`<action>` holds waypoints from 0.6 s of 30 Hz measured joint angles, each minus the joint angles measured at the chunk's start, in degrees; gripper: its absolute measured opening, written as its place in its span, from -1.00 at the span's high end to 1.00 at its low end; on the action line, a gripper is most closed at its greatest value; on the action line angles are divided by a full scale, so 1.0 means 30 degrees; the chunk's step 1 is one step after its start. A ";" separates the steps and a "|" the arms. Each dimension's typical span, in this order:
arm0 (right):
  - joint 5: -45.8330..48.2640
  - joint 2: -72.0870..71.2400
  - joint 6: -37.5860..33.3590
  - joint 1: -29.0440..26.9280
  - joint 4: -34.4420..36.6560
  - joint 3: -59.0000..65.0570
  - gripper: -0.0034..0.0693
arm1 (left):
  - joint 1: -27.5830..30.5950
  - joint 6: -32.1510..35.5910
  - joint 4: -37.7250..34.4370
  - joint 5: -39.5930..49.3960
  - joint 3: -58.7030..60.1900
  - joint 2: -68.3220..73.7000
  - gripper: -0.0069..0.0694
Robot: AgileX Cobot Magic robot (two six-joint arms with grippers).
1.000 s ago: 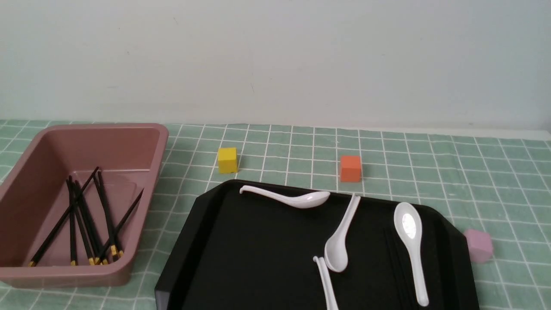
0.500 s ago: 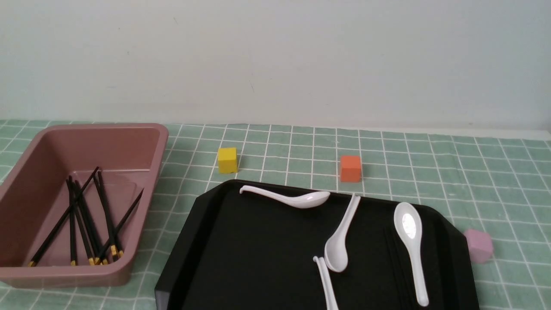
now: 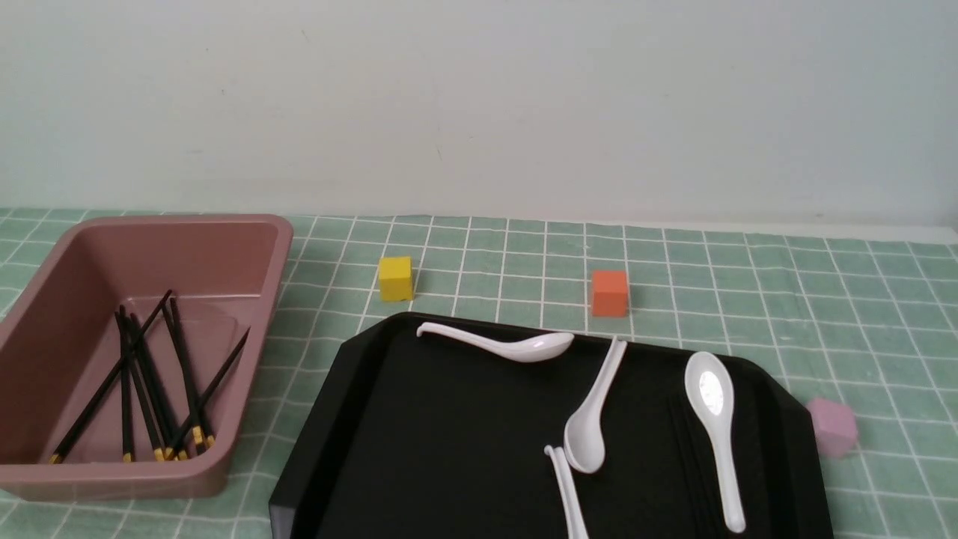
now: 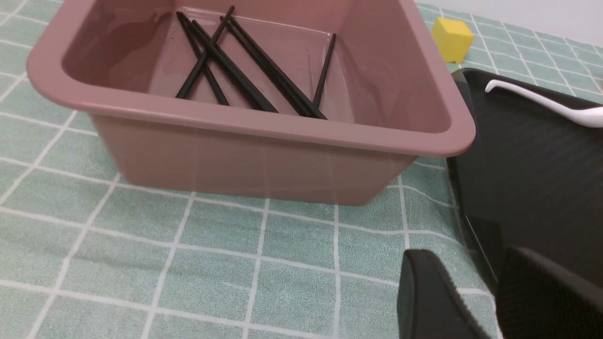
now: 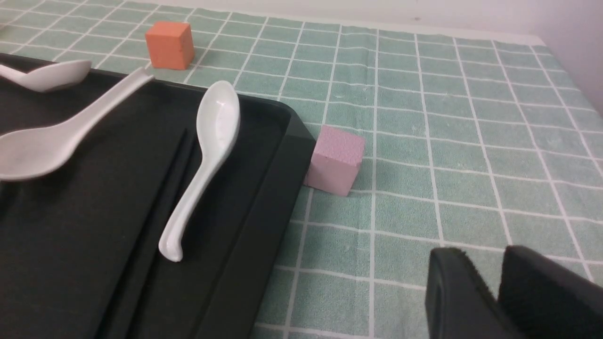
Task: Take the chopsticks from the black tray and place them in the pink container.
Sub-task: 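Move the gripper over the chopsticks on the black tray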
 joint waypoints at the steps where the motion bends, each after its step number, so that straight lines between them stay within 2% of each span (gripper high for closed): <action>1: 0.0000 0.0000 0.0000 0.0000 0.0000 0.0000 0.42 | 0.0000 0.0000 0.0000 0.0000 0.0000 0.0000 0.19; 5: -0.0391 0.0000 0.0065 0.0000 0.0002 0.0039 0.42 | 0.0000 0.0000 0.0000 0.0000 0.0000 0.0000 0.19; 7: -0.1287 0.0000 0.0943 0.0000 0.1243 0.0108 0.41 | 0.0000 0.0000 0.0000 0.0000 0.0000 0.0000 0.19; 9: -0.2929 0.0000 0.3292 0.0000 0.4546 0.0108 0.40 | 0.0000 0.0000 0.0000 0.0000 0.0000 0.0000 0.19; 13: -0.4590 0.0000 0.6603 0.0000 0.9607 0.0108 0.39 | 0.0000 0.0000 0.0000 0.0000 0.0000 0.0000 0.19; 18: -0.5115 0.0000 0.7776 0.0000 1.2301 0.0108 0.37 | 0.0000 0.0000 0.0000 0.0000 0.0000 0.0000 0.19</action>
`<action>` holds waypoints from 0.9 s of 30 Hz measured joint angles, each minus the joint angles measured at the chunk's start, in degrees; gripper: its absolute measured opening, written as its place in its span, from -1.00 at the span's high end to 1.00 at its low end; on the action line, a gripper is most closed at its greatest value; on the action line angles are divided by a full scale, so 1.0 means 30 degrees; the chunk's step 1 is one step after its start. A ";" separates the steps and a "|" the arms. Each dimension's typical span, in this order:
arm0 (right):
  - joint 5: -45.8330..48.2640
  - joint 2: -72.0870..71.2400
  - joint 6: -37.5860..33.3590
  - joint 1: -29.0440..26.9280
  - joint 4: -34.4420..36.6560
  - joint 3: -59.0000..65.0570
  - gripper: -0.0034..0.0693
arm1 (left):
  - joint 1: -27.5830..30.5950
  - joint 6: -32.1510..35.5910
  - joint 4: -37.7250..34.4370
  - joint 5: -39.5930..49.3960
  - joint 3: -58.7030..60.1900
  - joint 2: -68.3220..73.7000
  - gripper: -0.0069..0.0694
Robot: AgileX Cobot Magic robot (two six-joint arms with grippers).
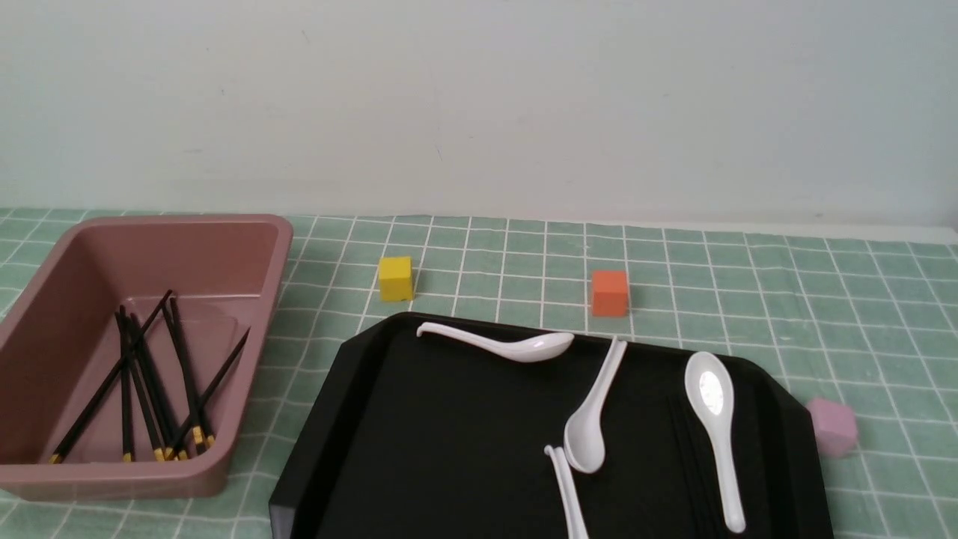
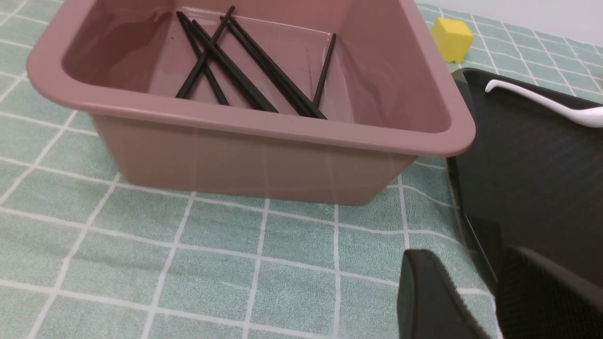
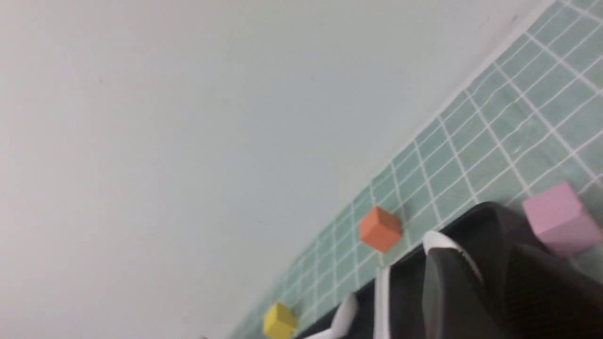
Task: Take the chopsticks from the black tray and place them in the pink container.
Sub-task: 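Move the gripper over the chopsticks on the black tray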
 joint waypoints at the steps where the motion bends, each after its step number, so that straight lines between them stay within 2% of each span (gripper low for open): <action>1: -0.0021 0.0000 0.0054 0.0000 0.0173 0.0000 0.37 | 0.0000 0.0000 0.0000 0.0000 0.0000 0.0000 0.19; 6: 0.0070 0.0000 0.0114 0.0000 0.0940 -0.0674 0.37 | 0.0000 0.0000 0.0000 0.0000 0.0000 0.0000 0.19; 8: 0.0094 0.0019 -0.0963 0.0000 0.0284 -0.2773 0.38 | 0.0000 0.0000 0.0000 0.0000 0.0000 0.0000 0.19; 11: 0.0889 0.1153 -0.2944 0.0000 -0.1156 -0.6169 0.53 | 0.0000 0.0000 0.0000 0.0000 0.0000 0.0000 0.19; 13: 0.2926 0.2858 -0.4419 0.0000 -0.2284 -0.8670 0.73 | 0.0000 0.0000 0.0000 0.0000 0.0000 0.0000 0.19; 14: 0.3204 0.2858 -0.4543 0.0000 -0.2386 -0.8670 0.75 | 0.0000 0.0000 0.0000 0.0000 0.0000 0.0000 0.19; 15: 0.5206 0.4342 -0.5239 0.0000 -0.2958 -1.0454 0.89 | 0.0000 0.0000 0.0000 0.0000 0.0000 0.0000 0.19; 16: 0.7629 0.5724 -0.5727 0.0000 -0.3243 -1.1979 0.92 | 0.0000 0.0000 0.0000 0.0000 0.0000 0.0000 0.19; 17: 1.0300 0.6927 -0.5952 0.0000 -0.3356 -1.3185 0.94 | 0.0000 0.0000 0.0000 0.0000 0.0000 0.0000 0.19; 22: 1.8818 1.2411 -0.7219 0.0000 -0.2773 -1.6748 0.92 | 0.0000 0.0000 0.0000 0.0000 0.0000 0.0000 0.19; 24: 2.0981 1.4665 -0.8867 0.0000 -0.1793 -1.7107 0.91 | 0.0000 0.0000 0.0000 0.0000 0.0000 0.0000 0.19; 27: 2.1701 1.7205 -1.0728 0.0000 -0.0712 -1.7131 0.90 | 0.0000 0.0000 0.0000 0.0000 0.0000 0.0000 0.19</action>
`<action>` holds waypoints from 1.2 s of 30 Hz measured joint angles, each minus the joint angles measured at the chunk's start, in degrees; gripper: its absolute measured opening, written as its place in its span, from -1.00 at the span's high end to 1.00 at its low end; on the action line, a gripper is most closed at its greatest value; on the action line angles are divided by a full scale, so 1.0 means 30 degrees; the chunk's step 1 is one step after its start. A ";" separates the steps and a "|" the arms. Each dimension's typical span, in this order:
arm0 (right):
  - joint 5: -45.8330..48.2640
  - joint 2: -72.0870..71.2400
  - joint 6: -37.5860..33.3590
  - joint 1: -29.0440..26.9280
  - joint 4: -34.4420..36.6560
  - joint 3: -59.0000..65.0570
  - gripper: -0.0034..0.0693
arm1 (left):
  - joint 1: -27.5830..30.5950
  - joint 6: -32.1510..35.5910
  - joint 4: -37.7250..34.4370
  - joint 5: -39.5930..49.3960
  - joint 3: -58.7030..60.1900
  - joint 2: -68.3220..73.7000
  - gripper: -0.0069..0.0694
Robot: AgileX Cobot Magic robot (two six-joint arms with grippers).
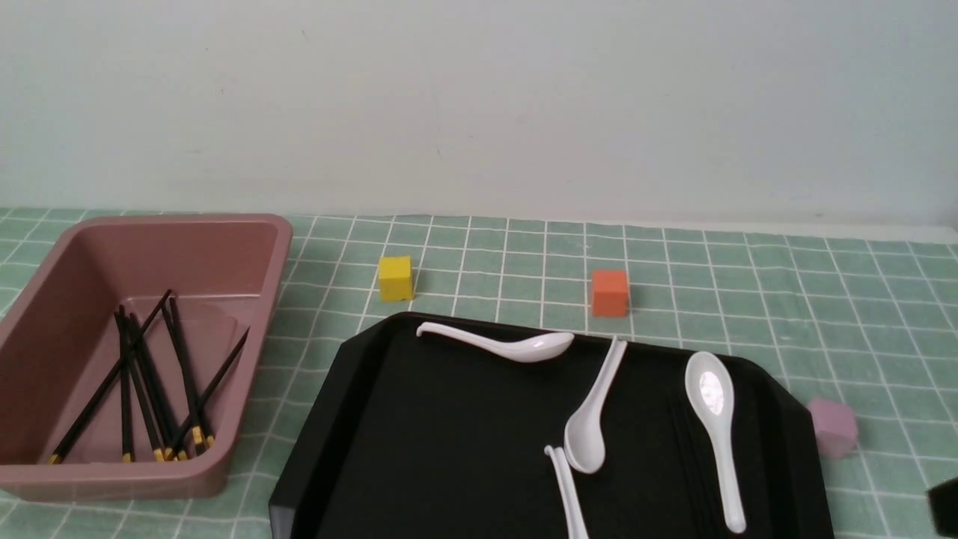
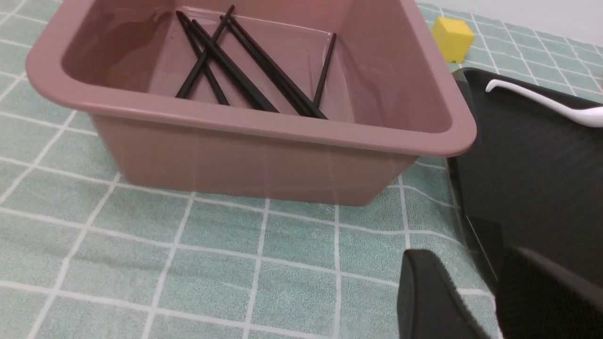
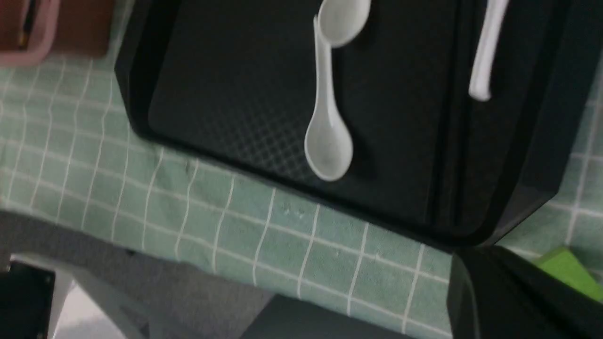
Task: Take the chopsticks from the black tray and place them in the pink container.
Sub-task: 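Move the gripper over the chopsticks on the black tray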
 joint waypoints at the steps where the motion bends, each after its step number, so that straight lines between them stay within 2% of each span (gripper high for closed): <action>1: 0.0006 0.0661 -0.0368 0.0000 0.0251 -0.0016 0.90 | 0.0000 0.0000 0.0000 0.0000 0.0000 0.0000 0.19; 6: -0.0093 0.3548 -0.1085 0.0248 0.0715 -0.0037 0.89 | 0.0000 0.0000 0.0000 0.0000 0.0000 0.0000 0.19; 9: -0.0724 0.5006 -0.0721 0.1870 0.0024 -0.0037 0.87 | 0.0000 0.0000 0.0000 0.0000 0.0000 0.0000 0.19; 11: -0.2049 0.5973 0.1346 0.4271 -0.1868 -0.0052 0.85 | 0.0000 0.0000 0.0000 0.0000 0.0000 0.0000 0.19; 14: -0.3550 0.7060 0.4716 0.6671 -0.4662 -0.0052 0.77 | 0.0000 0.0000 0.0000 0.0000 0.0000 0.0000 0.19; 15: -0.4164 0.7706 0.6429 0.7968 -0.6026 -0.0052 0.70 | 0.0000 0.0000 0.0000 0.0000 0.0000 0.0000 0.19; 16: -0.4622 0.8084 0.7825 0.8647 -0.7093 -0.0052 0.65 | 0.0000 0.0000 0.0000 0.0000 0.0000 0.0000 0.19; 17: -0.4713 0.8275 0.8091 0.8959 -0.7290 -0.0052 0.64 | 0.0000 0.0000 0.0000 0.0000 0.0000 0.0000 0.19; 18: -0.5387 0.8948 1.0107 0.9912 -0.8715 -0.0052 0.52 | 0.0000 0.0000 0.0000 0.0000 0.0000 0.0000 0.19; 19: -0.5699 0.9424 1.0987 1.0424 -0.9249 -0.0058 0.46 | 0.0000 0.0000 0.0000 0.0000 0.0000 0.0000 0.19; 21: -0.6461 1.0337 1.2706 1.0973 -1.0089 -0.0074 0.29 | 0.0000 0.0000 0.0000 0.0000 0.0000 0.0000 0.19; 26: -0.7801 1.2316 1.3676 1.1079 -1.0486 -0.0171 0.01 | 0.0000 0.0000 0.0000 0.0000 0.0000 0.0000 0.19; 36: -0.9270 1.5118 1.4176 1.1058 -1.0357 -0.0221 -0.04 | 0.0000 0.0000 0.0000 0.0000 0.0000 0.0000 0.19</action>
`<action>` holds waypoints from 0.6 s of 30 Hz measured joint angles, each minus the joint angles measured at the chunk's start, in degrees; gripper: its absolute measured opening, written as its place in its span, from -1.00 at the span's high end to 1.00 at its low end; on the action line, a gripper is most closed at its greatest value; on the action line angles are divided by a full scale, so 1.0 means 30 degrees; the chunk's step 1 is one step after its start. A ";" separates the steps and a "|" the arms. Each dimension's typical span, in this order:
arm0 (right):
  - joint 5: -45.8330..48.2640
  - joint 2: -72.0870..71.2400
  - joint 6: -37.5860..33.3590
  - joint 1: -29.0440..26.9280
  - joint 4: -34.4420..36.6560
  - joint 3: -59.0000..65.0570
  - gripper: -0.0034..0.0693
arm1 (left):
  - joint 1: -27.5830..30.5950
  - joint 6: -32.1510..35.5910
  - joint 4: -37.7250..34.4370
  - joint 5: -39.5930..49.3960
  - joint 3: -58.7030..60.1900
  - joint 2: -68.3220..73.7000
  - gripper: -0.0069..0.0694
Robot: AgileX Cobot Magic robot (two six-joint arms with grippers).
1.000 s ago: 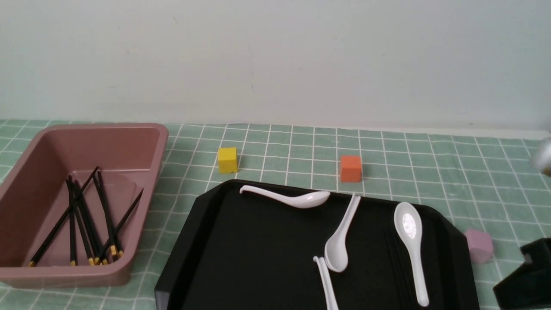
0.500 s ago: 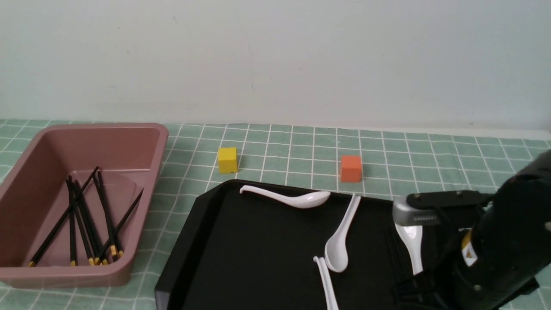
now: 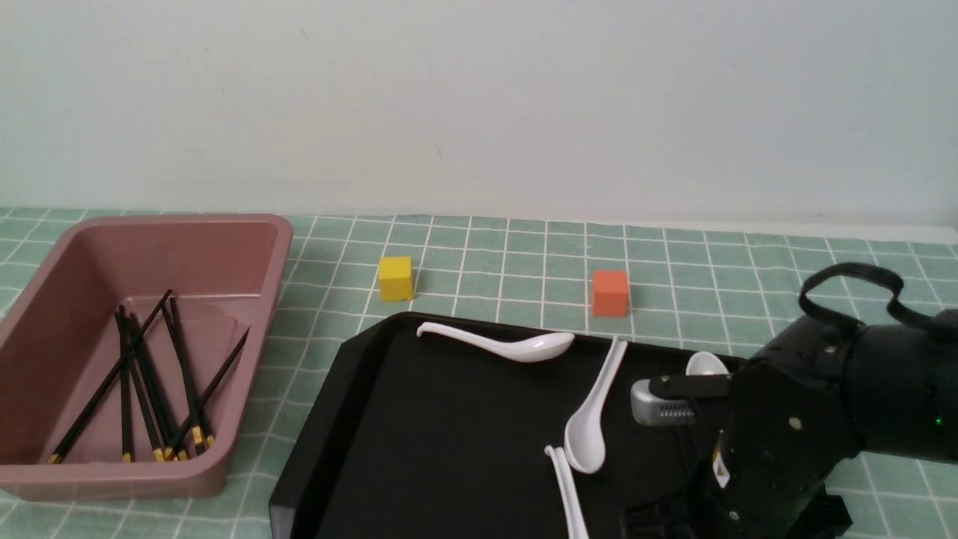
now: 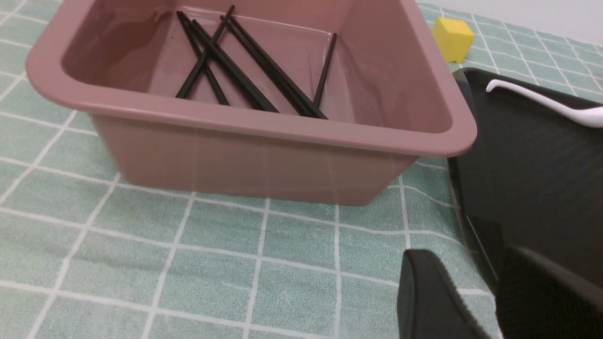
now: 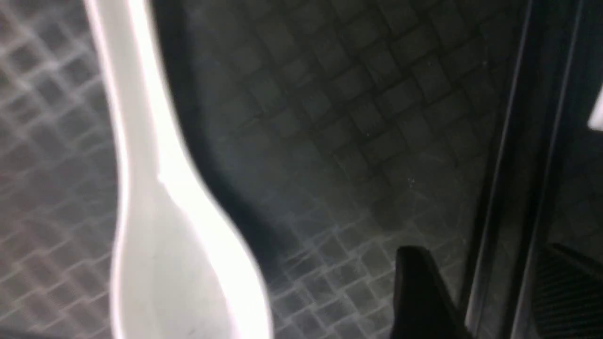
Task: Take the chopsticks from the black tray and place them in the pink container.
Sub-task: 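Move the gripper over the chopsticks on the black tray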
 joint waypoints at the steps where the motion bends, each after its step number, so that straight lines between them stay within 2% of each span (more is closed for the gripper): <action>1: -0.0018 0.0193 0.0019 0.0000 0.0000 0.0009 -0.05 | 0.0000 0.0000 0.0000 0.0000 0.0000 0.0000 0.19; 18: -0.0179 0.0955 0.1882 -0.0038 -0.1448 -0.0005 -0.05 | 0.0000 0.0000 0.0000 0.0000 0.0000 0.0000 0.19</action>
